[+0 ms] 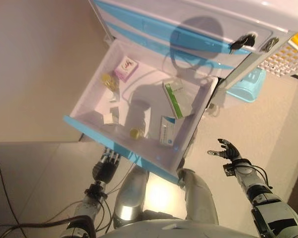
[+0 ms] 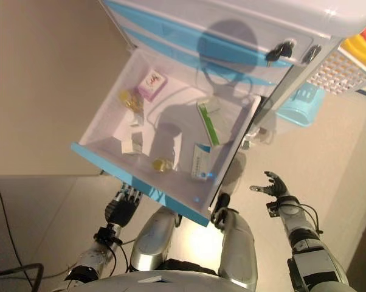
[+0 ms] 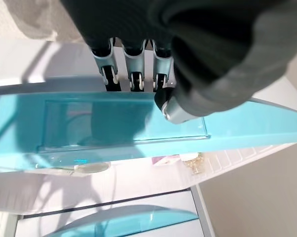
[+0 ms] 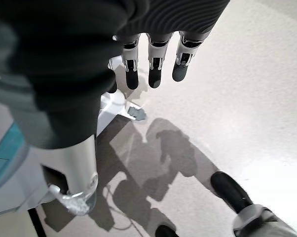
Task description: Open the drawer and pick up the medicine
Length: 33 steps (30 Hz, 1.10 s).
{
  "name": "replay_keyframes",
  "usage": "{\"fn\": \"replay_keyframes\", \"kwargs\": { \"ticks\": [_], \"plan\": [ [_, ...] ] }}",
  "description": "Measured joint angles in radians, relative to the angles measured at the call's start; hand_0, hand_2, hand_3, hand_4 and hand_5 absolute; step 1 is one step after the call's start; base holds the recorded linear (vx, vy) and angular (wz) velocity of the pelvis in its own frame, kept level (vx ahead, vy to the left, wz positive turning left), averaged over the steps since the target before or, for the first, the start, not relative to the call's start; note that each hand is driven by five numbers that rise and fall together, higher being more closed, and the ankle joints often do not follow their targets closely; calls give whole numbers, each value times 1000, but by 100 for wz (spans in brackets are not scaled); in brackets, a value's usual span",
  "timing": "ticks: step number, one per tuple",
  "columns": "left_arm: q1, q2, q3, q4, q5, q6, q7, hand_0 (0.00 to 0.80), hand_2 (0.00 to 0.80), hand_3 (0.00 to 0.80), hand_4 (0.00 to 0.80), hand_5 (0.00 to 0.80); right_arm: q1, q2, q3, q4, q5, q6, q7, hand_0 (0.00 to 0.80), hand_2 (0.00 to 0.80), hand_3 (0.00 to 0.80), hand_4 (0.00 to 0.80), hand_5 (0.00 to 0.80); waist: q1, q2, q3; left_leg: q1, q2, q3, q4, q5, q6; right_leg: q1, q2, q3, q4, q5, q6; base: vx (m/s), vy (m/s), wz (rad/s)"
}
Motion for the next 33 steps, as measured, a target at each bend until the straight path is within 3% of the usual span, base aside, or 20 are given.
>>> {"fn": "replay_keyframes", "kwargs": {
  "ticks": [1, 5, 9, 12, 15, 19, 22, 25, 27, 33],
  "plan": [
    [0, 0, 5, 11, 14, -3, 7, 0, 0, 0, 0, 0, 4, 0, -8, 2, 0, -4, 0, 0, 0, 0, 0, 0, -2, 0, -12, 3, 0, -1, -4, 0, 0, 3, 0, -1, -3, 0, 0, 65, 53, 4],
    [21, 11, 18, 18, 101, -91, 77, 0, 0, 0, 0, 0, 41, -8, -29, 4, -5, -21, -22, 0, 0, 0, 0, 0, -4, 12, -51, 20, -2, -6, -11, 0, 1, 21, 0, -5, -13, -4, 4, 67, 41, 6],
    [50, 90, 28, 106, 299, -217, 310, 0, 0, 0, 0, 0, 65, -14, -30, 22, -23, -38, -113, 0, 0, 0, 0, 0, -17, 28, -91, 34, -1, -4, -18, -3, 7, 33, 2, -5, -23, -8, 10, 74, 17, -1],
    [83, 129, 28, 135, 475, -293, 486, 0, 0, 0, 0, 0, 106, -15, -48, -19, -25, -40, -188, 0, 0, 0, 0, 0, -39, 10, -105, 38, -2, 3, -19, -5, 9, 38, 2, 0, -30, -5, 13, 52, 10, -3],
    [105, 140, 24, 134, 626, -315, 598, 0, 0, 0, 0, 0, 164, -15, -69, -113, -25, -26, -238, 0, 0, 0, 0, 0, -57, -21, -111, 54, -1, 19, -21, -7, 14, 53, 7, 17, -49, 1, 23, 59, 8, -12],
    [131, 149, -37, 133, 839, -322, 716, 0, 0, 0, 0, 0, 274, -17, -102, -463, -48, 32, -341, 0, 0, 0, 0, 0, -114, -74, -138, 86, 0, 69, -38, -21, 32, 73, 24, 80, -91, 22, 40, 74, 34, -34],
    [133, 149, -55, 160, 923, -321, 738, 0, 0, 0, 0, 0, 326, -26, -128, -691, -165, 34, -370, 0, 0, 0, 0, 0, -160, -92, -155, 124, -1, 101, -51, -33, 49, 112, 37, 119, -143, 49, 53, 84, 47, -39],
    [123, 148, -81, 207, 999, -317, 740, 0, 0, 0, 0, 0, 354, -62, -126, -910, -321, 1, -322, 0, 0, 0, 0, 0, -205, -100, -178, 153, -1, 148, -71, -43, 64, 128, 40, 165, -183, 71, 75, 65, 25, -43],
    [118, 148, -105, 230, 1041, -304, 736, 0, 0, 0, 0, 0, 354, -127, -123, -1019, -398, -63, -256, 0, 0, 0, 0, 0, -229, -99, -195, 158, -2, 164, -73, -48, 74, 136, 40, 186, -208, 91, 82, 42, -6, -34],
    [89, 147, -166, 287, 1150, -264, 715, 0, 0, 0, 0, 0, 314, -287, -67, -1283, -429, -244, 13, 0, 0, 0, 0, 0, -233, -100, -245, 178, -3, 202, -87, -53, 86, 157, 40, 219, -260, 121, 94, 22, -28, -17]
  ]
}}
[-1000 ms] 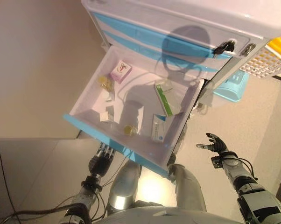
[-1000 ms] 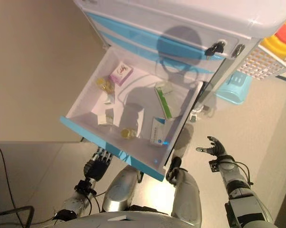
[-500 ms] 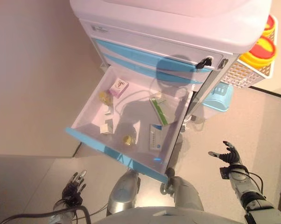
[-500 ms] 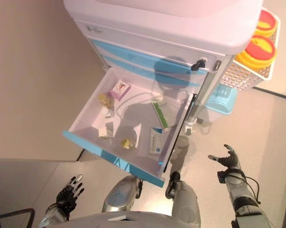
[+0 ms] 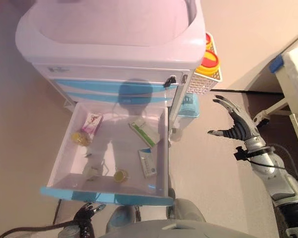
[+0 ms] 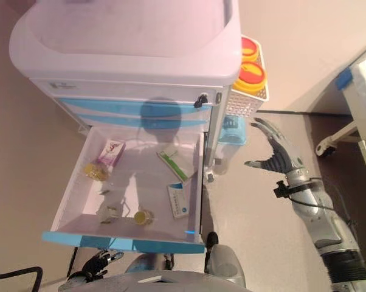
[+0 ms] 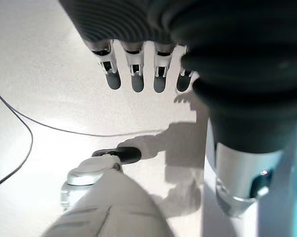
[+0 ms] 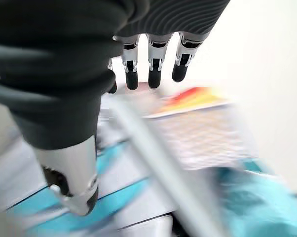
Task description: Open the drawer and pick up the medicine
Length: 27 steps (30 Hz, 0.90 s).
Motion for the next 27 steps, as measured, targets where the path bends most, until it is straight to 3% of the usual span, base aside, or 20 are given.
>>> {"fn": "replay_keyframes", "kwargs": {
  "ticks": [5, 8, 17, 27],
  "plan": [
    [-28, -10, -54, 25, 27, 29, -16, 0, 0, 0, 0, 0, -170, -63, 171, -102, 1, -118, 186, 0, 0, 0, 0, 0, 18, 3, -14, -1, 1, -2, -1, 1, -1, -1, 0, -2, 4, -1, 2, -7, -50, 0],
    [-48, -18, -86, 24, 28, 45, -18, 0, 0, 0, 0, 0, -290, -64, 282, -118, 0, -134, 236, 0, 0, 0, 0, 0, 50, 3, -16, -12, -1, -23, 4, 7, -3, 3, -1, -21, 6, -1, 1, -28, -62, 20],
    [-65, -27, -113, 21, 18, 61, -15, 0, 0, 0, 0, 0, -499, -39, 499, -42, -76, -66, 301, 0, 0, 0, 0, 0, 175, 7, -16, -36, -15, -140, -2, 35, -10, 47, -5, -115, -23, -2, -4, -1, -38, 42],
    [-38, -25, -111, 1, -2, 81, -7, 0, 0, 0, 0, 0, -525, 27, 698, 316, -289, 22, 287, 0, 0, 0, 0, 0, 263, 5, -15, -39, -23, -268, -54, 81, -18, 105, -4, -227, -88, -1, -5, -7, -28, 37]
  ]
}}
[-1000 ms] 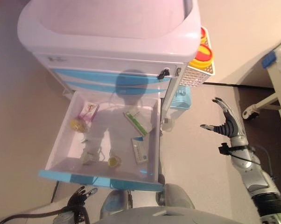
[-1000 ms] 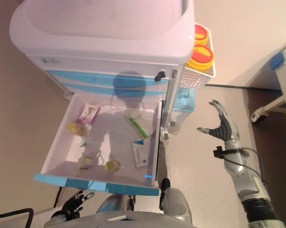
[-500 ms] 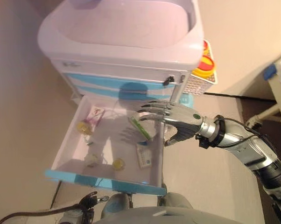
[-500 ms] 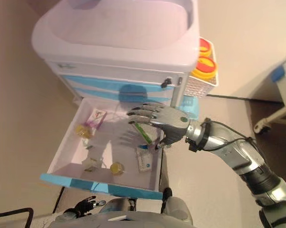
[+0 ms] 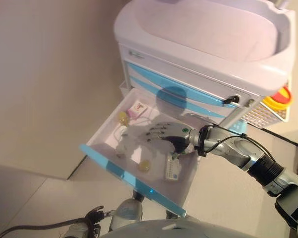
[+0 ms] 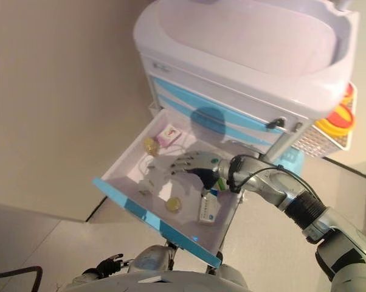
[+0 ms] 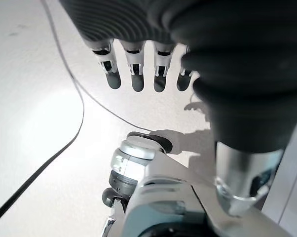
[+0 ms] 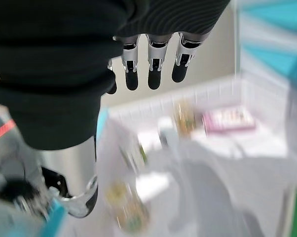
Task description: Open the drawer and pick up the medicine
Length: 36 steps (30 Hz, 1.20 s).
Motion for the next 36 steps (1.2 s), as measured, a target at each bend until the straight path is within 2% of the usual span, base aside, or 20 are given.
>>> {"fn": "replay_keyframes", "kwargs": {
  "ticks": [6, 11, 15, 26, 36],
  "plan": [
    [3, 0, 0, -18, 0, 8, 1, 0, 0, 0, 0, 0, -10, 50, 46, 165, -84, 16, -71, 0, 0, 0, 0, 0, 51, -1, 1, 4, -8, -54, -10, 8, -5, 38, 2, -58, -40, 0, 0, 5, -26, 29],
    [1, 1, 0, -31, 1, 6, 2, 0, 0, 0, 0, 0, -35, 109, 63, 260, -112, 35, -103, 0, 0, 0, 0, 0, 90, -12, 7, 3, -12, -77, -12, 8, -6, 53, 4, -82, -58, 0, 1, 11, -20, 15],
    [1, 4, 0, -47, 2, 5, 3, 0, 0, 0, 0, 0, -38, 160, 84, 322, -124, 46, -135, 0, 0, 0, 0, 0, 103, -28, 16, 5, -15, -90, -12, 9, -7, 70, 5, -103, -72, -3, 5, -2, -12, 14],
    [-1, 7, 0, -60, 4, -1, 8, 0, 0, 0, 0, 0, -42, 213, 115, 392, -150, 40, -157, 0, 0, 0, 0, 0, 139, -32, 18, 8, -25, -107, -13, 8, -8, 84, 5, -119, -84, -3, 6, -1, 2, 4],
    [0, 20, 1, -59, 23, -11, 12, 0, 0, 0, 0, 0, -43, 235, 132, 396, -145, 9, -109, 0, 0, 0, 0, 0, 156, -39, 23, 1, -26, -125, -12, 9, -8, 85, 3, -138, -87, -5, 9, 0, -7, 5]
  ]
}}
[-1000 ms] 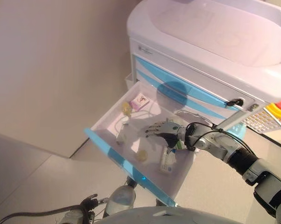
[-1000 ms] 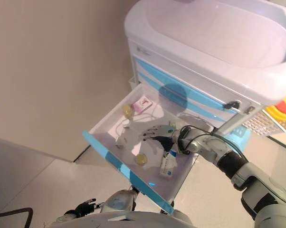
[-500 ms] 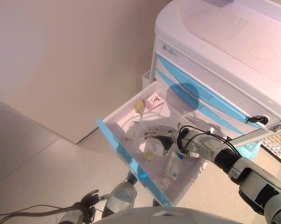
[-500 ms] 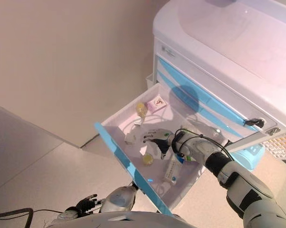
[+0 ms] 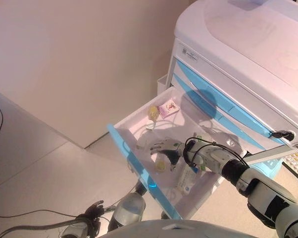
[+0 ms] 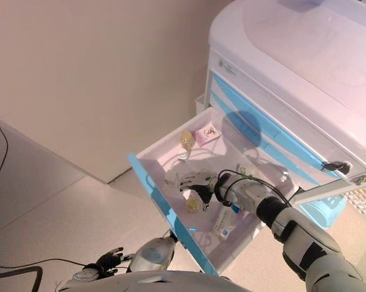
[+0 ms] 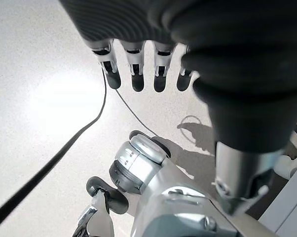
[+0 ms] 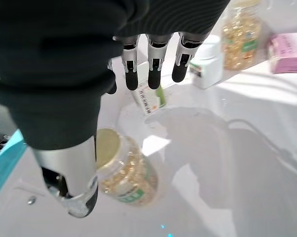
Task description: Open the drawer and pick up the medicine
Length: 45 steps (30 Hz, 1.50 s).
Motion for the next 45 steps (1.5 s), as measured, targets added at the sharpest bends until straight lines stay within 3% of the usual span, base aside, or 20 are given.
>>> {"fn": "replay_keyframes", "kwargs": {
  "ticks": [20, 39, 45],
  "plan": [
    [0, 14, 1, -23, 8, -7, 0, 0, 0, 0, 0, 0, -4, 5, 31, 9, 5, -19, 22, 0, 0, 0, 0, 0, 12, -7, 3, 1, -1, -3, 0, 0, 0, 3, 0, -2, -4, 0, 0, 0, 0, 0],
    [3, 15, 1, -31, 9, -7, 0, 0, 0, 0, 0, 0, -4, 29, 36, 29, -10, 2, 11, 0, 0, 0, 0, 0, 25, -7, 3, -1, -2, -6, 0, 0, 0, 3, 0, -4, -6, 0, 0, 0, 0, 0],
    [3, 15, 1, -33, 9, -8, 0, 0, 0, 0, 0, 0, -3, 43, 36, 46, -18, 3, 6, 232, 232, 232, 232, 232, 25, -7, 3, -2, -2, -7, 0, 0, 0, 2, 0, -6, -6, 0, 0, 0, 0, 0]
  ]
}}
